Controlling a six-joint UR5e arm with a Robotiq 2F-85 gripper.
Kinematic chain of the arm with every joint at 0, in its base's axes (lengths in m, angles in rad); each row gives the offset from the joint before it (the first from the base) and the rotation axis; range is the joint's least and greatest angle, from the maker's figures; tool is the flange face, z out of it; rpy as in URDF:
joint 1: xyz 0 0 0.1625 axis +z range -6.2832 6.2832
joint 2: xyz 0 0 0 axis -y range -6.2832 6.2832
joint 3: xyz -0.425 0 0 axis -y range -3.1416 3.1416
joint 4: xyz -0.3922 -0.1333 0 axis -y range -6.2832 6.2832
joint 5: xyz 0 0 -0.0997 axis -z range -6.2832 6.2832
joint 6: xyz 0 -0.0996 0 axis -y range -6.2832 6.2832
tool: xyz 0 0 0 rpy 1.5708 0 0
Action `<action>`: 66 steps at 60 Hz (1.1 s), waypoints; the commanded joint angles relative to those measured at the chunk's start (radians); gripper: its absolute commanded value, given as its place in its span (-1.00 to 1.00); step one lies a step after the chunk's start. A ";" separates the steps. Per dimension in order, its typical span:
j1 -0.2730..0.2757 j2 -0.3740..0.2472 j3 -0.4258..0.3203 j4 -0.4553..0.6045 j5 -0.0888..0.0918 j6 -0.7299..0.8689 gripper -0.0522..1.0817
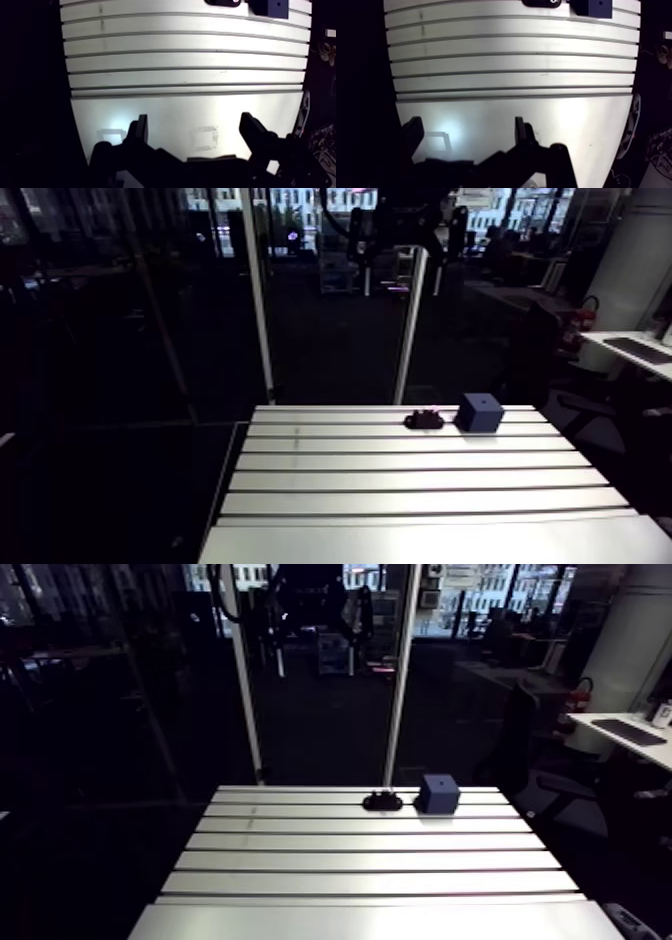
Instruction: Pick up the M10 bolt and insert it into the hole until fully seated.
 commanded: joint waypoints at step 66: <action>-0.098 0.087 0.129 -0.422 0.023 -0.238 -0.90</action>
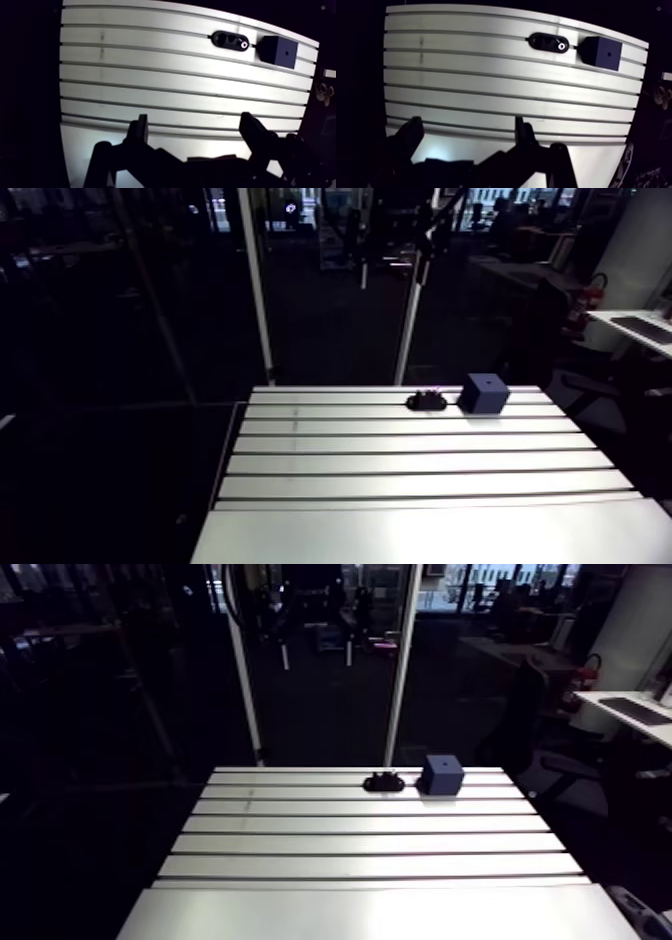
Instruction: Pick up the M10 bolt and insert it into the hole until fully seated.
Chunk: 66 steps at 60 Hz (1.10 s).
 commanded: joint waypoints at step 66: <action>-0.221 0.239 0.154 -0.505 0.057 -0.057 -0.29</action>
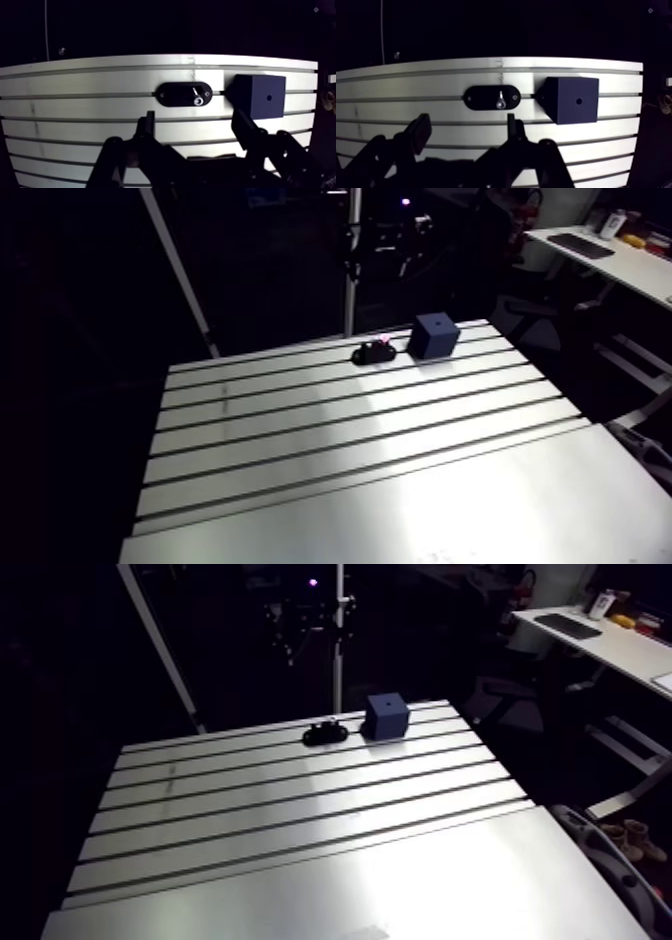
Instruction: Pick up the M10 bolt and insert it into the hole until fully seated.
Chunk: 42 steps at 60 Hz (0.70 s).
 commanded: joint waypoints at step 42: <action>-0.043 0.099 0.017 -0.026 -0.004 -0.008 -0.01</action>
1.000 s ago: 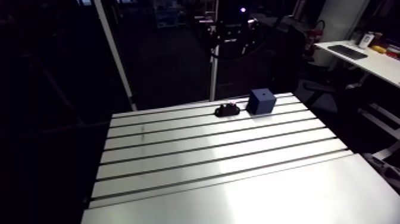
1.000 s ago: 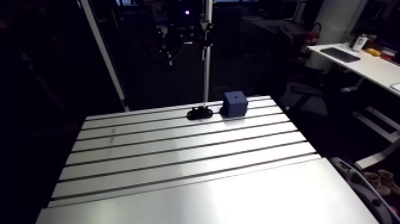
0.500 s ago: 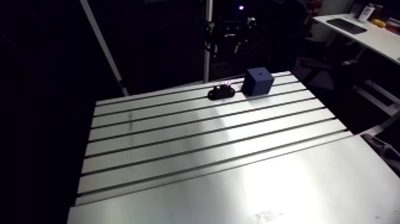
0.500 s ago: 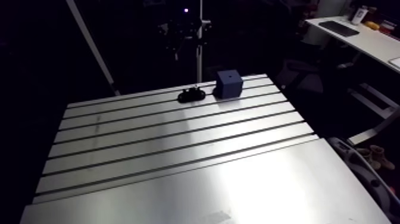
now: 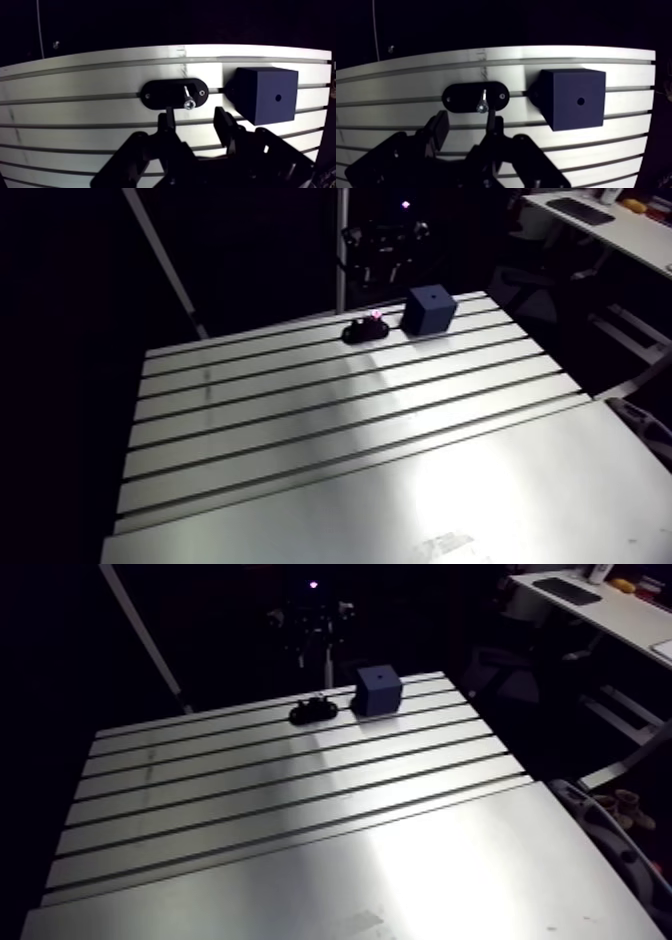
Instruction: Pick up the M10 bolt and insert it into the hole until fully seated.
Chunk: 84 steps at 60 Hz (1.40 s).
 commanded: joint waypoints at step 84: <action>-0.006 0.079 0.005 -0.007 -0.006 -0.028 0.11</action>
